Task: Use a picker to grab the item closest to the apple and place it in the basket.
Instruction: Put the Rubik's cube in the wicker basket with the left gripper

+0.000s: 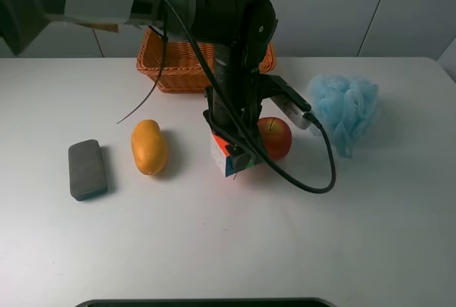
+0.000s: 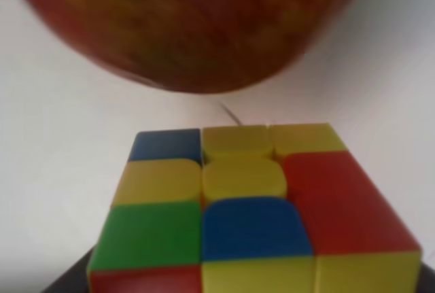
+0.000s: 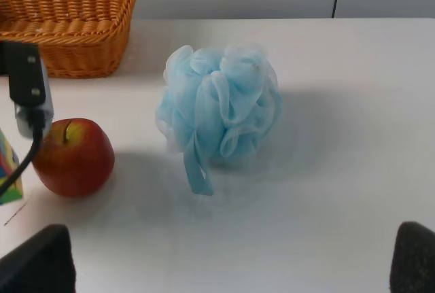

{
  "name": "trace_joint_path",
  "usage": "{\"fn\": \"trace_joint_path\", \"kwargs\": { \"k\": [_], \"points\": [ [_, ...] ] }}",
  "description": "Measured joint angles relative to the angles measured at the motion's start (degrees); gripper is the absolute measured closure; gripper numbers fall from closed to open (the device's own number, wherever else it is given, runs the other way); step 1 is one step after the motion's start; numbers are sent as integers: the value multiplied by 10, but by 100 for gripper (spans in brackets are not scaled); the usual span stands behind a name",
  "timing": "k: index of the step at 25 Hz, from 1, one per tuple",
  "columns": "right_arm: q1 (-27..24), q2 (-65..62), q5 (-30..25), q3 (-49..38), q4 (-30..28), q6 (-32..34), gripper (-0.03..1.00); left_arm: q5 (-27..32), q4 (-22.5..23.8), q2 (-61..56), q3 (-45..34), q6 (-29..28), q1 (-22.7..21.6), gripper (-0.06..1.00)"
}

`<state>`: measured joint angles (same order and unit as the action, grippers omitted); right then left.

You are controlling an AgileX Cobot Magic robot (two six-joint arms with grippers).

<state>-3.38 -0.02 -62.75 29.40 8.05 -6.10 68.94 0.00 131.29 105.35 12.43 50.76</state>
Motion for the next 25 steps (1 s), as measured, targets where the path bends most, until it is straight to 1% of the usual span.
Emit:
{"fn": "trace_joint_path", "kwargs": {
  "k": [5,10,13,16,21,25],
  "points": [
    [0,0,0,0,0,0,27,3,21,-42,4,-28,-2,38],
    [0,0,0,0,0,0,27,5,39,-95,5,-79,-20,38],
    [0,0,0,0,0,0,27,10,43,-111,19,-101,-39,38],
    [0,0,0,0,0,0,27,10,46,-111,56,-124,-61,38],
    [0,0,0,0,0,0,27,8,66,-111,92,-173,-106,38],
    [0,0,0,0,0,0,27,-28,70,-106,98,-198,-149,38]
  ]
}}
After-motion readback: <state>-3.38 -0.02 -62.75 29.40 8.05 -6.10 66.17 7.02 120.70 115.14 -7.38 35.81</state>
